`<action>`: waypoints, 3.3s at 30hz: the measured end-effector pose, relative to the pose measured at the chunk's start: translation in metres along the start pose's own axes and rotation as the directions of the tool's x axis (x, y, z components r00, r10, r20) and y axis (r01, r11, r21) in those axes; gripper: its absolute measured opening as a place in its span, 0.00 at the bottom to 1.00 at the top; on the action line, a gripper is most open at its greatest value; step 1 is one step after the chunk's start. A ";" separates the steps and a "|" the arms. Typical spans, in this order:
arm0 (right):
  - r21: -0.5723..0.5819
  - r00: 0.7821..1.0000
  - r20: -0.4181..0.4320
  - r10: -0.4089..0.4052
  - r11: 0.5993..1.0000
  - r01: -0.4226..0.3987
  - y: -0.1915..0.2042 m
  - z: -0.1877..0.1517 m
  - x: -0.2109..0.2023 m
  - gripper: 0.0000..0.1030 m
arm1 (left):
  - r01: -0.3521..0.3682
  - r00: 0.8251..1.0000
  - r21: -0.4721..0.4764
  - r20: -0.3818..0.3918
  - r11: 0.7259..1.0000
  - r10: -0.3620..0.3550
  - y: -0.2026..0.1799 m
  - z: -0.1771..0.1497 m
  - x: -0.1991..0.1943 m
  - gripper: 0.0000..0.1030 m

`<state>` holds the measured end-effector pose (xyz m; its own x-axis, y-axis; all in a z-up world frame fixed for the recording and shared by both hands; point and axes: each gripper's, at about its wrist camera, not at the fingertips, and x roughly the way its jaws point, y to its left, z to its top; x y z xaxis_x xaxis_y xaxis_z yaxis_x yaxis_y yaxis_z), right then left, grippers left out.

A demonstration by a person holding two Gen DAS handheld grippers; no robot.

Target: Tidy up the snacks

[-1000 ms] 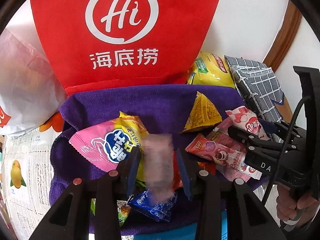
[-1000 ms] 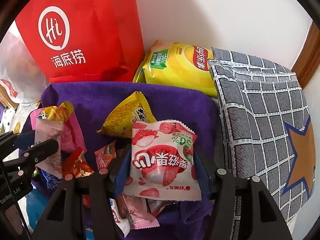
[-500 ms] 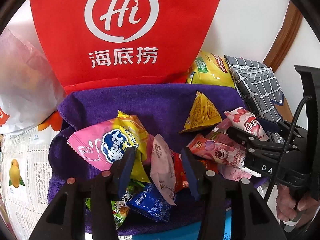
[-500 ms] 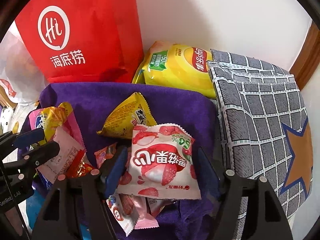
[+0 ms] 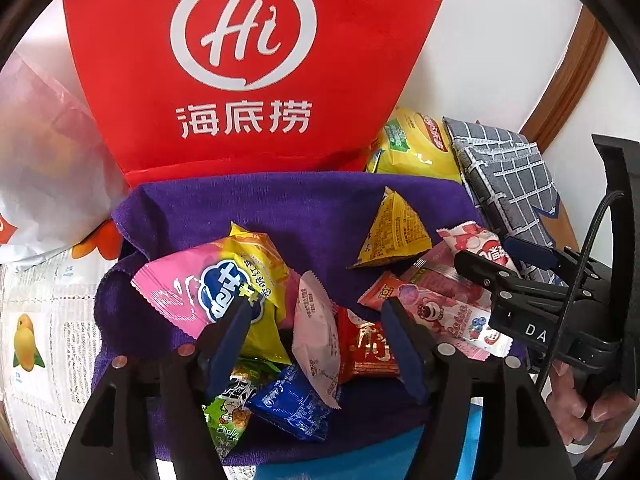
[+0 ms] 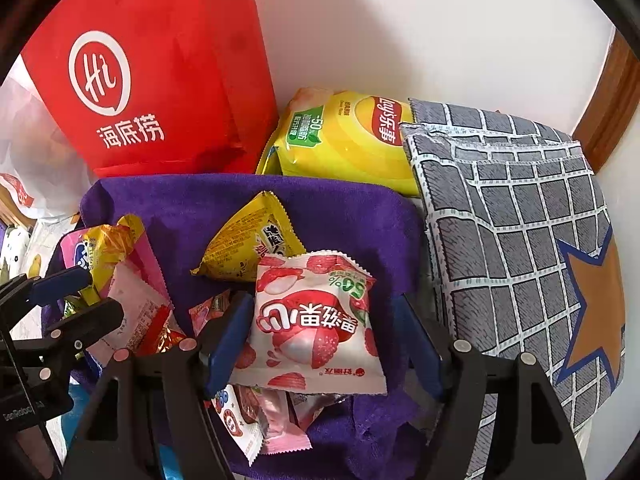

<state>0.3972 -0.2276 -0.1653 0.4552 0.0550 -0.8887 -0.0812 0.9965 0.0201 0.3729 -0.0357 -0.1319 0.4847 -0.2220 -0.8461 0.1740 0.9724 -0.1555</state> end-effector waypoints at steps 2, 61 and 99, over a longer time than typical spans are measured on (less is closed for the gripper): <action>0.007 1.000 0.005 -0.002 1.000 0.002 0.000 0.001 -0.004 0.70 | 0.010 1.000 0.002 0.007 1.000 -0.010 -0.001 0.001 -0.005 0.67; 0.041 0.933 0.357 -0.035 0.999 0.022 0.042 -0.240 -0.324 0.99 | -0.143 0.921 -0.021 0.364 0.989 0.141 -0.051 -0.222 -0.302 0.95; 0.032 0.919 0.394 -0.011 0.999 -0.002 0.044 -0.261 -0.347 0.99 | -0.160 0.903 -0.034 0.398 0.987 0.160 -0.063 -0.236 -0.320 0.95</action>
<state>0.0043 -0.2195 0.0246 0.7689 0.0644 -0.6361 -0.0538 0.9979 0.0360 0.0041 -0.0085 0.0283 0.8071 -0.0733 -0.5858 0.0653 0.9973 -0.0349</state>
